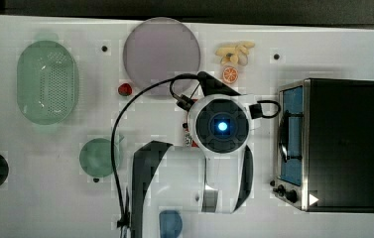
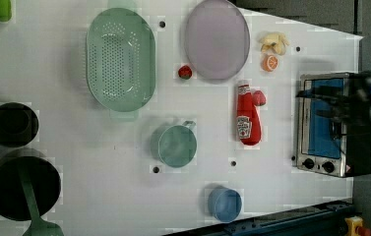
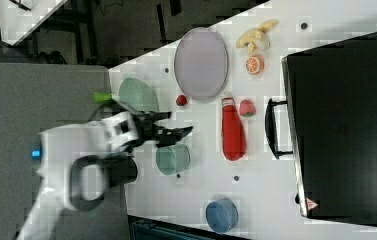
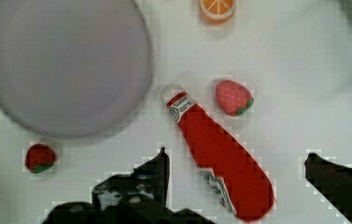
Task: Pick ketchup from plate and place it on table.
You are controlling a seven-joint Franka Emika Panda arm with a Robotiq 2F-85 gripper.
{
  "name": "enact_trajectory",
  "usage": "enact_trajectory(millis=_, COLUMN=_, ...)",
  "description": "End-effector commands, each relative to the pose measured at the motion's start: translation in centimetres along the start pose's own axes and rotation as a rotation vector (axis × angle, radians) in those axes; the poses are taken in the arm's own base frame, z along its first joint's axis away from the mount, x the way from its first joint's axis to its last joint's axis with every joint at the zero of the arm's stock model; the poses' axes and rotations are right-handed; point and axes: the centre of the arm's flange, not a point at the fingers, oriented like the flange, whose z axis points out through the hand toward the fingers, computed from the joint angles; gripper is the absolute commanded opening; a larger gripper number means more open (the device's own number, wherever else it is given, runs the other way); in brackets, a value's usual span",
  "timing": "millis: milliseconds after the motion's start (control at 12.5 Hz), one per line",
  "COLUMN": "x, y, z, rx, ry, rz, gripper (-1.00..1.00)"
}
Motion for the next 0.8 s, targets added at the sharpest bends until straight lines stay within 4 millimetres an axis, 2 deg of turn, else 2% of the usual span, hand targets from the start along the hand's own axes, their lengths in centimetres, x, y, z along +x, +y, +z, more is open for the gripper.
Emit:
enact_trajectory(millis=80, x=1.0, y=-1.3, z=-5.2, rx=0.011, ry=0.01, rz=0.101, gripper=1.0)
enact_trajectory(millis=400, x=2.0, y=-1.7, z=-12.6, rx=-0.019, ry=-0.033, rz=0.177, gripper=1.0)
enact_trajectory(millis=640, x=2.1, y=-1.8, z=-16.4, rx=-0.038, ry=-0.059, rz=0.204, gripper=1.0)
enact_trajectory(millis=800, x=1.6, y=-1.3, z=-17.7, rx=-0.074, ry=-0.108, rz=0.206, gripper=1.0)
